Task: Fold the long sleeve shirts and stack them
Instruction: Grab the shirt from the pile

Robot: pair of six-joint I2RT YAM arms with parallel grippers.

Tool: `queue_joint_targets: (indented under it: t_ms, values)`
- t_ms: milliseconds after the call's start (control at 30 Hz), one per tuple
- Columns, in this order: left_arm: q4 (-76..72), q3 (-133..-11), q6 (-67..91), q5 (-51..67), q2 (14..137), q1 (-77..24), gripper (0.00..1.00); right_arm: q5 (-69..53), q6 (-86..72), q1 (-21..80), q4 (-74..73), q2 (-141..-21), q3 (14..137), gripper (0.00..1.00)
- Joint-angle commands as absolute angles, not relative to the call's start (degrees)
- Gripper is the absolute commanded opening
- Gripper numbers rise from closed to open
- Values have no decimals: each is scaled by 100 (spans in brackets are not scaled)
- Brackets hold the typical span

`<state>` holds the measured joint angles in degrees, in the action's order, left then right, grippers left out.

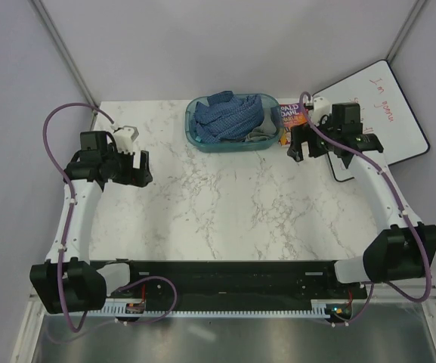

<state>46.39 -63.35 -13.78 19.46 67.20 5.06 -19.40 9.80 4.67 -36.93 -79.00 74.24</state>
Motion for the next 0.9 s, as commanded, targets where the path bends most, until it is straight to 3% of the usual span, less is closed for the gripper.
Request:
queue_joint_targets:
  t_ms: [0,567,867]
  values:
    - [4588,-6732,-1099,2328,6794,527,100,-2233,791,685,-3262,-8479,8154,98]
    - [4588,-6733,-1072,2909,6733,527,100,-1468,1380,2320,-2821,-11574,11458,98]
    - [4605,-6495,-1099,2883,6671,527,100,-783,1740,2768,-2347,-12962,12110,98]
